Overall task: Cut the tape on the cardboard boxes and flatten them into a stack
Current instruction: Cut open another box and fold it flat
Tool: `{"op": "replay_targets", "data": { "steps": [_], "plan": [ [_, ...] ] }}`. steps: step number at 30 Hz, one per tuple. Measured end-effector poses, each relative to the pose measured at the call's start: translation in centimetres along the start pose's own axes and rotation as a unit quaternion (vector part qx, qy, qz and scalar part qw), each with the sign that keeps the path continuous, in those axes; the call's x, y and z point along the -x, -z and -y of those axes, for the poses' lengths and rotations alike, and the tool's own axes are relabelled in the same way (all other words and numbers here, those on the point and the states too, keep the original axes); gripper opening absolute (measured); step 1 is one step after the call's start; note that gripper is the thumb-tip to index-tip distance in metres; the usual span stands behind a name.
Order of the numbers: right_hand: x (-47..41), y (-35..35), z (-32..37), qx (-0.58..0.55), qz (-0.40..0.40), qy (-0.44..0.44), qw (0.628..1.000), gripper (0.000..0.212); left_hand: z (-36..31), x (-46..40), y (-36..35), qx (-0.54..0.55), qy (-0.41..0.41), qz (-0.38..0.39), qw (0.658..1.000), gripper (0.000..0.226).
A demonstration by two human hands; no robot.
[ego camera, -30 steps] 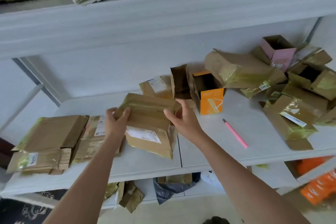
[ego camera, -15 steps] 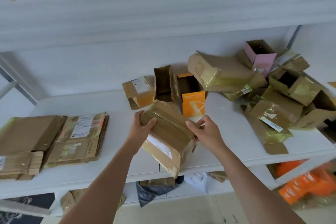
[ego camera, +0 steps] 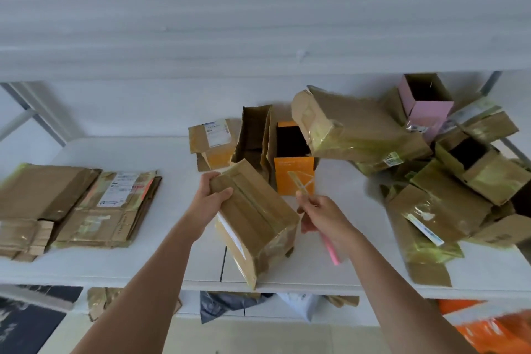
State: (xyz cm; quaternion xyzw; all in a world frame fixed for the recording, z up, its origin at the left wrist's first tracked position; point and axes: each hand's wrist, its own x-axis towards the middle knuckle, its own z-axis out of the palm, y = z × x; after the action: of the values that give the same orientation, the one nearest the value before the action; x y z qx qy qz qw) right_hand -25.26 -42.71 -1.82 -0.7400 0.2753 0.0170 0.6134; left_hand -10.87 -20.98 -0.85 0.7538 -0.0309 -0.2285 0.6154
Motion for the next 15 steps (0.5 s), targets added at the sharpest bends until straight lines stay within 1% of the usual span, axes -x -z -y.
{"op": "replay_targets", "data": {
  "steps": [1,2,3,4,6,7,9,11,13,15],
  "plan": [
    [-0.8,0.5,-0.9,0.033,-0.07,0.009,0.997,0.041,0.0,0.0,0.0,0.001,-0.001,-0.005,1.0,0.037],
    [-1.8,1.1,-2.2,0.096,-0.133,0.012,0.986,0.037,0.1,-0.1,-0.1,0.005,0.0,-0.014,1.0,0.036],
    [-2.7,1.6,-3.7,0.161,-0.167,0.001,0.973,0.035,0.2,-0.1,-0.3,0.012,0.004,-0.027,1.0,0.036],
    [-3.3,2.0,-5.1,0.212,-0.176,-0.02,0.961,0.039,0.2,-0.2,-0.4,0.018,0.009,-0.038,0.999,0.036],
    [-4.6,2.4,-8.3,0.282,-0.148,-0.075,0.945,0.055,0.2,-0.2,-0.7,0.026,0.018,-0.058,0.998,0.037],
    [-5.2,2.6,-9.8,0.309,-0.131,-0.092,0.937,0.058,0.2,-0.2,-0.8,0.028,0.02,-0.065,0.997,0.038],
    [-5.7,2.5,-11.6,0.354,-0.104,-0.097,0.924,0.045,0.2,-0.1,-1.0,0.029,0.024,-0.075,0.996,0.04],
    [-5.8,2.3,-11.9,0.369,-0.091,-0.096,0.92,0.033,0.1,0.0,-1.2,0.029,0.031,-0.079,0.996,0.044],
    [-5.5,2.2,-11.2,0.334,-0.09,-0.1,0.933,0.027,0.1,0.2,-1.2,0.028,0.034,-0.076,0.996,0.049],
    [-4.9,2.3,-9.3,0.268,-0.095,-0.061,0.957,0.018,0.1,0.3,-1.1,0.025,0.036,-0.074,0.996,0.055]
  ]
}}
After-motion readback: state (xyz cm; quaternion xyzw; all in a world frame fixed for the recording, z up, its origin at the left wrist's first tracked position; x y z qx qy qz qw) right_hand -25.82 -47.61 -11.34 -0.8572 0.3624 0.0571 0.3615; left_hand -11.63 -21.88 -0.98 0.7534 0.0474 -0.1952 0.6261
